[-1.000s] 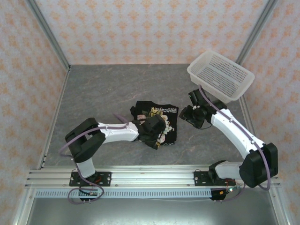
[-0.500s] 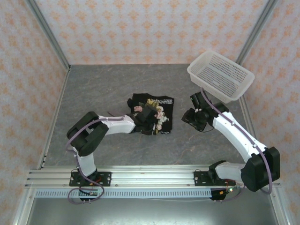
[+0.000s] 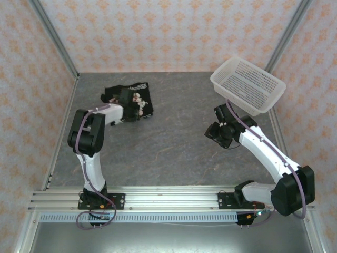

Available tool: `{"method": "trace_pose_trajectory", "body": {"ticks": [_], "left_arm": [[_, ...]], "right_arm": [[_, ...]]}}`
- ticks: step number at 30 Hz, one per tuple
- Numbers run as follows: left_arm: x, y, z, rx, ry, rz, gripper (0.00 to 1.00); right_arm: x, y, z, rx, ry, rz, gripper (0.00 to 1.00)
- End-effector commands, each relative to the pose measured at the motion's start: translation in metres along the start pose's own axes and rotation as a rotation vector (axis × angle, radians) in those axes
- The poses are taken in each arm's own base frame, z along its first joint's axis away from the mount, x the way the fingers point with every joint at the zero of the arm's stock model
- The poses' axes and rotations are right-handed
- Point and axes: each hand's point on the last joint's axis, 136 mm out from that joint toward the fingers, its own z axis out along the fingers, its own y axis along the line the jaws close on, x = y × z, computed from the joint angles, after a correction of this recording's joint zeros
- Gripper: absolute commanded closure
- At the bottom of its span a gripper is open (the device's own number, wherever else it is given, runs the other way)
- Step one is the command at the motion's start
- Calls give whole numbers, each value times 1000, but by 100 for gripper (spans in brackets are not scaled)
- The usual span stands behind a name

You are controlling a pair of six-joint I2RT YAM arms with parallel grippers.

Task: Fold and stack the t-shirts

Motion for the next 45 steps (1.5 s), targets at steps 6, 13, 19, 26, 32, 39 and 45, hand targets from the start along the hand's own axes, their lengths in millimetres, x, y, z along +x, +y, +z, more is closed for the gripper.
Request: {"method": "trace_pose_trajectory", "body": {"ticks": [6, 13, 19, 26, 32, 39, 45], "left_arm": [[-123, 71, 4, -427, -87, 273, 65], [-150, 49, 28, -356, -49, 180, 63], [-140, 18, 53, -259, -15, 97, 62], [-141, -12, 53, -206, -36, 90, 56], [-125, -35, 10, -110, -29, 148, 35], [-60, -55, -119, 25, -48, 342, 0], [-37, -15, -218, 81, -216, 538, 0]], "right_arm": [[-10, 4, 10, 24, -7, 20, 50], [-13, 10, 18, 33, 10, 21, 50], [-12, 8, 20, 43, 13, 23, 50], [-13, 10, 18, 42, 15, 14, 50], [-18, 13, 11, 19, -20, 3, 48], [-43, 33, -25, -72, -172, -30, 29], [-68, 59, -95, -270, -420, -103, 1]]}}
